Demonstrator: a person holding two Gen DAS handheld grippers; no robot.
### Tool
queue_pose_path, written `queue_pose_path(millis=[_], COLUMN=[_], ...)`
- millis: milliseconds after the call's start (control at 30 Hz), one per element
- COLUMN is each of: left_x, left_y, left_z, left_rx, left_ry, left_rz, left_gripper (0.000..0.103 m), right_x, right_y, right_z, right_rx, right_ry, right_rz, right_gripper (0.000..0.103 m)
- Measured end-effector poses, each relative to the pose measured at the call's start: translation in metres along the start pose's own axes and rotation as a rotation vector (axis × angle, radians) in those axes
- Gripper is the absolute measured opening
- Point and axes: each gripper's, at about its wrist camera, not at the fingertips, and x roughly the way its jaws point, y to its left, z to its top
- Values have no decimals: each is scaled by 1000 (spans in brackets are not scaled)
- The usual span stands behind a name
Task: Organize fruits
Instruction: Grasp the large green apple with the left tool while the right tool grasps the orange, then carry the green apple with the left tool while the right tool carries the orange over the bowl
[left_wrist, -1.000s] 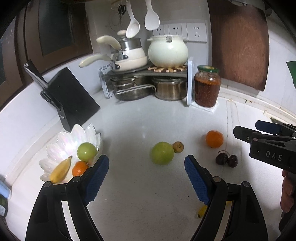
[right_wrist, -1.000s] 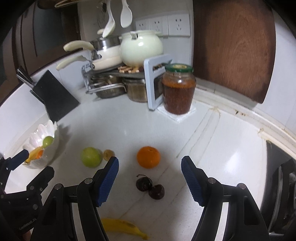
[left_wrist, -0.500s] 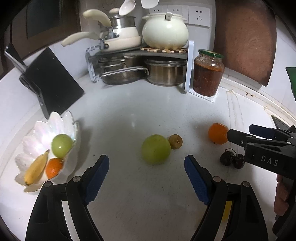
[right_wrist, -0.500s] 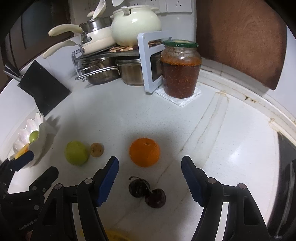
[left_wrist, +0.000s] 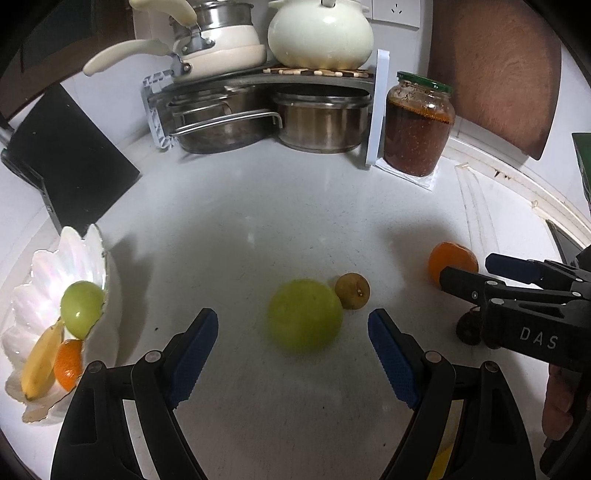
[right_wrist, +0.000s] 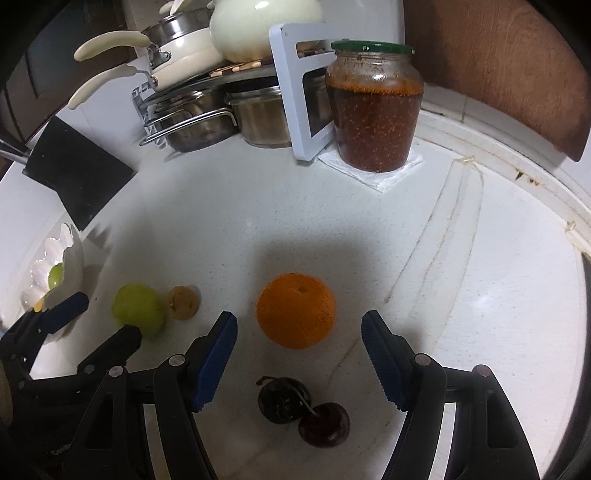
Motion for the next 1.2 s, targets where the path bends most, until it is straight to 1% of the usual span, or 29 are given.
queue_pose_path(millis=[167,233,367,400,467,533,567,700,967,1200], left_x=[8,11,16,17,19,21,22,25,23,8], left_y=[2,4,4,4,3,2,2,1,2,3], left_z=[2,2,3,4,4,4,4,3,1,-3], left_rx=[-16,-19,-24,-27,-25,-15,-14,-14,-22,-32], left_ry=[2,7,13,12,14,20,22,32,22,-10], left_rz=[-6,-14,-33,-39,-44,-48,-49,-60,-62,-49], left_gripper=[83,80,77,74,69,62,60,48,48,48], right_x=[7,10,13,14,15,16,16,16,16,2], right_y=[2,4,4,4,3,3,3,4,4,9], right_z=[3,4,6,6,6,7,7,7,6,2], right_rx=[-3,-10,-11,-10,-6,-8,-13,-20,-23,-36], right_ry=[7,9,14,16,16,15,14,11,8,-22], right_rz=[5,5,12,14,16,14,10,12,20,19], right_gripper=[70,69,64,63,57,54,51,50,49,49])
